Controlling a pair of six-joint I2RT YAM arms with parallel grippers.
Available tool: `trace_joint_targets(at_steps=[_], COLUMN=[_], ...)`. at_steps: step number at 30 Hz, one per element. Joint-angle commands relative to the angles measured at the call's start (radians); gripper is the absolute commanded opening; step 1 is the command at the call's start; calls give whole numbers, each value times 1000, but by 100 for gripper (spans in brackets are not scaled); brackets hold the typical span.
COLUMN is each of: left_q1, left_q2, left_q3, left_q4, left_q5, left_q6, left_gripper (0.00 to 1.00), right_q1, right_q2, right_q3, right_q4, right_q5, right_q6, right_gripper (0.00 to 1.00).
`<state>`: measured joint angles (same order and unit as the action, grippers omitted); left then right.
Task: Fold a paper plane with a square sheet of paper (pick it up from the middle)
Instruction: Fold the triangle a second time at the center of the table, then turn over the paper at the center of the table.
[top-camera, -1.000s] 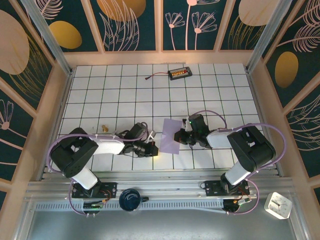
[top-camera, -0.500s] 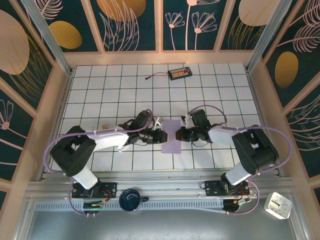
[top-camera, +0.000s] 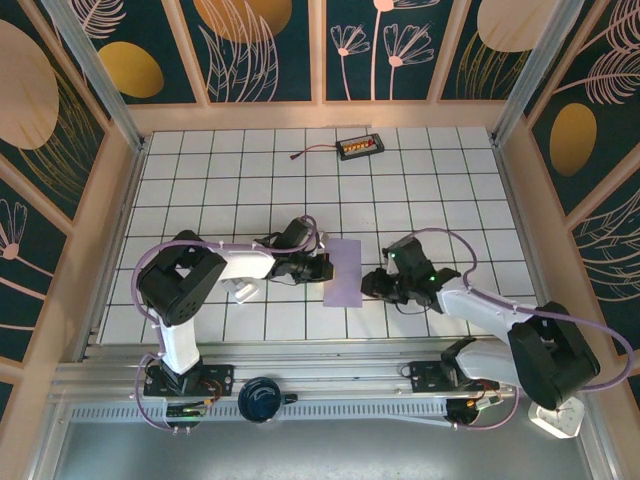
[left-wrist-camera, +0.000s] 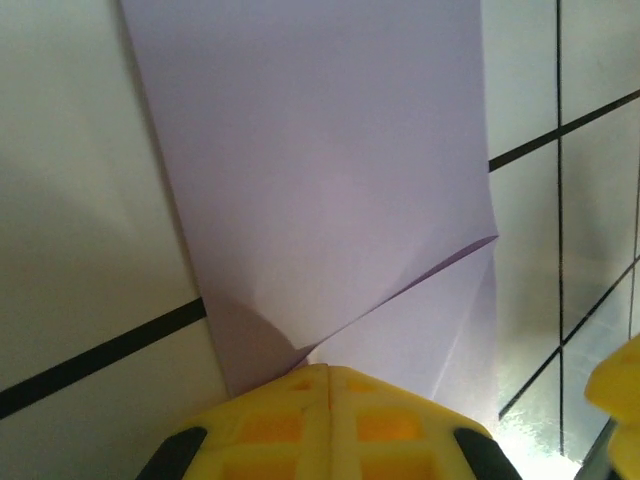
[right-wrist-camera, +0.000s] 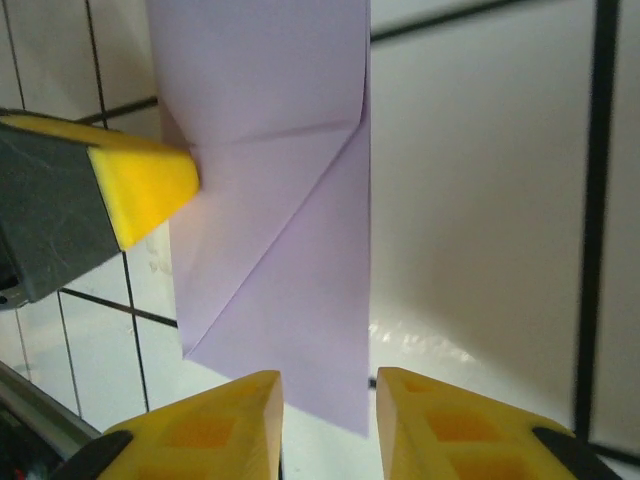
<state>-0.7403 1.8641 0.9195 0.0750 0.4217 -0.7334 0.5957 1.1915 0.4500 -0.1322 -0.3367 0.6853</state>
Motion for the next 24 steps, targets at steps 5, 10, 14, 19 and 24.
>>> trace_joint_targets(at_steps=[5, 10, 14, 19, 24], left_q1=[4, 3, 3, 4, 3], left_q2=[27, 31, 30, 34, 37], left_q3=[-35, -59, -62, -64, -64], left_q4=[36, 52, 54, 54, 54], left_q5=[-1, 8, 12, 23, 29], left_q6=[-3, -6, -2, -2, -2], left_gripper=[0, 0, 0, 0, 0], right_q1=[122, 158, 175, 184, 176], right_q2=[21, 66, 103, 107, 90], right_q3=[-52, -56, -53, -64, -85], right_q4=[100, 145, 161, 230, 327], right_q5=[106, 131, 149, 136, 118], right_q6=[216, 246, 249, 245, 227], right_gripper=[35, 36, 36, 36, 36])
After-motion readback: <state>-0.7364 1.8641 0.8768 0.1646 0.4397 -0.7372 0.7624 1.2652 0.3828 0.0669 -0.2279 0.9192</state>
